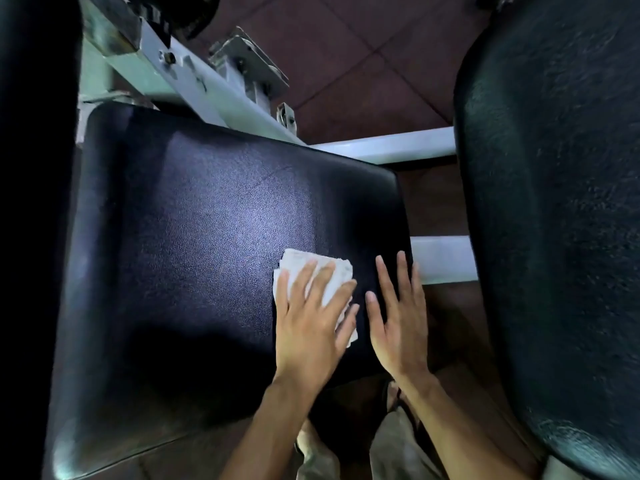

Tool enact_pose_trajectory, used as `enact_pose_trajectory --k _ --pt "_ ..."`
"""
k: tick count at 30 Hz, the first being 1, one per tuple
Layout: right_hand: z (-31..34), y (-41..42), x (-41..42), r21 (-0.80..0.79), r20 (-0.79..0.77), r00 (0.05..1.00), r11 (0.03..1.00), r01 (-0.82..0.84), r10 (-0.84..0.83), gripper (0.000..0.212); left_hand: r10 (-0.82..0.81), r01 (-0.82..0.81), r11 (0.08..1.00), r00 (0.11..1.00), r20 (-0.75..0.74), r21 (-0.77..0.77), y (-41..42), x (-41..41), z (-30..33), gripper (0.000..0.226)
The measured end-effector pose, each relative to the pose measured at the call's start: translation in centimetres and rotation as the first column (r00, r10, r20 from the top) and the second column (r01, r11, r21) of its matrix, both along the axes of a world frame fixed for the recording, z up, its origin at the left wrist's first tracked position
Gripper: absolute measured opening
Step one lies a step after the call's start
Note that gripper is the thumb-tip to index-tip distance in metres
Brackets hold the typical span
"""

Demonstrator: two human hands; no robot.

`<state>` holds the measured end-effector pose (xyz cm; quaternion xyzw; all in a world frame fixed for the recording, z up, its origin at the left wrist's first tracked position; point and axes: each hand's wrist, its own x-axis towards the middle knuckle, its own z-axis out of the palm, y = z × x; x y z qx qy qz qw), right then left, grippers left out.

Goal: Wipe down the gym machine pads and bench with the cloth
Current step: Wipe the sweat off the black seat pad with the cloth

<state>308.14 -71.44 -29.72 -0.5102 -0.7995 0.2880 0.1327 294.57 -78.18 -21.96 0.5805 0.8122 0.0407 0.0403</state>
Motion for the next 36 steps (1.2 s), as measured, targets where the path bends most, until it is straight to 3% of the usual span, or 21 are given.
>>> enact_pose_trajectory --k 5,9,11,15,21,24,27,30,33,36 --pt "1.7 -0.1 -0.2 -0.174 -0.177 0.98 0.983 0.057 -0.088 0.057 -0.006 0.003 1.0 0.992 0.127 0.026 -1.0 -1.9 2.0 0.052" --pt "5.4 -1.6 -2.7 -0.201 -0.309 0.938 0.975 0.099 -0.159 0.054 0.332 -0.332 0.943 0.943 -0.034 0.006 -3.9 -6.5 3.7 0.056" --pt "6.8 -2.8 -5.3 -0.13 -0.277 0.955 0.989 0.07 -0.104 0.055 0.449 -0.453 0.892 0.887 -0.11 -0.013 -5.2 -8.1 3.8 0.058" --pt "7.0 -5.6 -9.4 0.033 -0.076 0.996 0.999 0.044 -0.041 0.058 0.445 -0.463 0.883 0.878 -0.179 -0.074 -5.8 -8.6 3.1 0.063" --pt "5.5 -8.1 -4.5 0.078 -0.078 0.996 0.995 0.059 -0.053 0.052 0.459 -0.474 0.879 0.868 -0.19 -0.043 -5.8 -8.4 2.8 0.061" --pt "4.8 -6.8 -2.0 -0.017 -0.114 0.962 0.969 0.248 -0.249 0.052 0.46 -0.48 0.876 0.863 -0.208 -0.053 -5.6 -8.2 2.7 0.063" --pt "3.9 -1.8 -4.3 -0.11 -0.053 0.845 0.844 0.525 -0.533 0.048 0.448 -0.473 0.878 0.865 -0.225 -0.071 -5.7 -8.2 2.6 0.065" --pt "3.8 6.3 -9.9 -0.171 -0.057 0.777 0.772 0.612 -0.628 0.05 0.423 -0.452 0.889 0.873 -0.244 -0.073 -5.9 -8.2 2.3 0.066" --pt "4.9 10.5 -16.3 -0.056 -0.09 0.813 0.818 0.573 -0.576 0.062 0.43 -0.46 0.884 0.869 -0.243 -0.081 -5.9 -8.2 2.2 0.067" --pt "6.4 6.2 -18.7 0.092 -0.133 0.962 0.964 0.25 -0.237 0.058 0.432 -0.46 0.884 0.872 -0.229 -0.084 -5.7 -8.2 2.4 0.065"
